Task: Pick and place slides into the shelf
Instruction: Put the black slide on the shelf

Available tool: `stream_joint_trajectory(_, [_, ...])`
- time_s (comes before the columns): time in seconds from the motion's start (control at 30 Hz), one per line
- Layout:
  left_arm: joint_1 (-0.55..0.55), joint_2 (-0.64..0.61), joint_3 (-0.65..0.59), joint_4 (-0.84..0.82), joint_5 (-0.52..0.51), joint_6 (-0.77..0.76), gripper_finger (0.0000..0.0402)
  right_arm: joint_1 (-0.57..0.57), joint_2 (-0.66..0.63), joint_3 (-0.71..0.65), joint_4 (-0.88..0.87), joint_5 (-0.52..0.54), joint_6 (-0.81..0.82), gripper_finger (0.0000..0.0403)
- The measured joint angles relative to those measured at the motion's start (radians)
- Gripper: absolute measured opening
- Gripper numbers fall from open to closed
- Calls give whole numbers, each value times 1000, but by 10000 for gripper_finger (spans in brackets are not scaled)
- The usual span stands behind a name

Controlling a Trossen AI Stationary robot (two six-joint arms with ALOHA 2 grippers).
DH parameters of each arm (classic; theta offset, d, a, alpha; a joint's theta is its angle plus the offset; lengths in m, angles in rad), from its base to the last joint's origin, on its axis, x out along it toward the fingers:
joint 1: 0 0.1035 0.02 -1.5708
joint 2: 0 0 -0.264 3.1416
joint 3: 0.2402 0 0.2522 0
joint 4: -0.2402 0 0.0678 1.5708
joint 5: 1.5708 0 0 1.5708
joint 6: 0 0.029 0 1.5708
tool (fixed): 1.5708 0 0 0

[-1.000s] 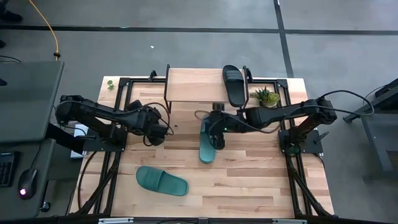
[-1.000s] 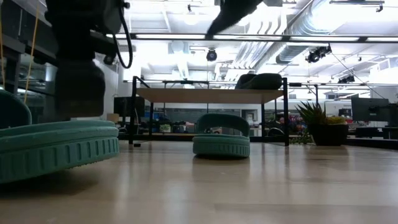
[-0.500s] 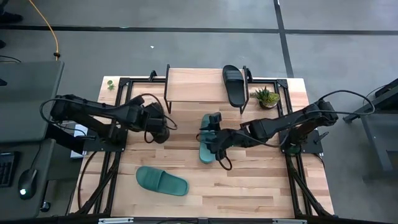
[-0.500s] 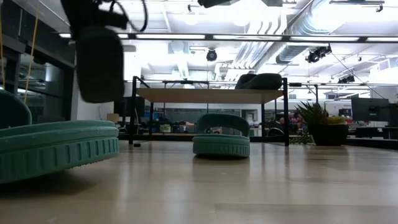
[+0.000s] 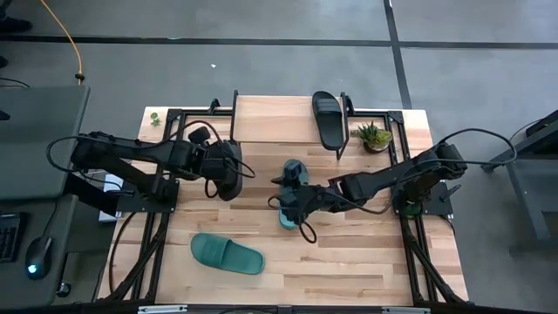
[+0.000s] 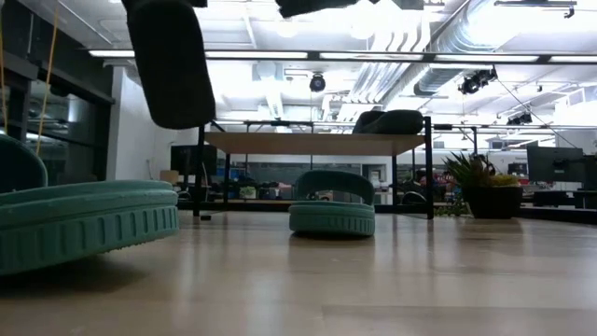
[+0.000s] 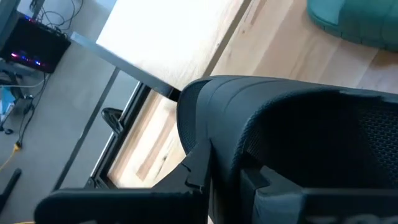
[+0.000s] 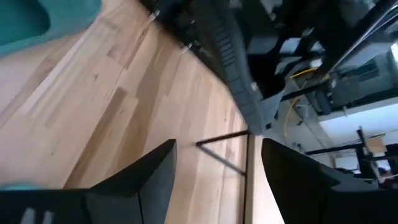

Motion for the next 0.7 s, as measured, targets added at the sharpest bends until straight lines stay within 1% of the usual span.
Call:
stream_joint_trajectory(0.13, [0, 11, 0, 24, 0, 31, 14, 9, 21, 0, 58, -7, -55, 227])
stream_joint_trajectory(0.23, [0, 26, 1, 81, 12, 77, 5, 15, 40, 0, 102, -4, -102, 227])
stream_joint_trajectory(0.37, [0, 40, 1, 140, 21, 122, 10, 17, 64, 0, 181, -2, -153, 227])
stream_joint_trajectory(0.53, [1, 64, 9, 158, 27, 151, 18, 17, 77, 0, 227, -9, -181, 227])
stream_joint_trajectory(0.63, [1, 84, 45, 154, 27, 163, 12, 18, 83, 0, 227, -2, -189, 227])
stream_joint_trajectory(0.7, [1, 94, 73, 144, 30, 172, 7, 18, 85, 0, 238, -18, -197, 227])
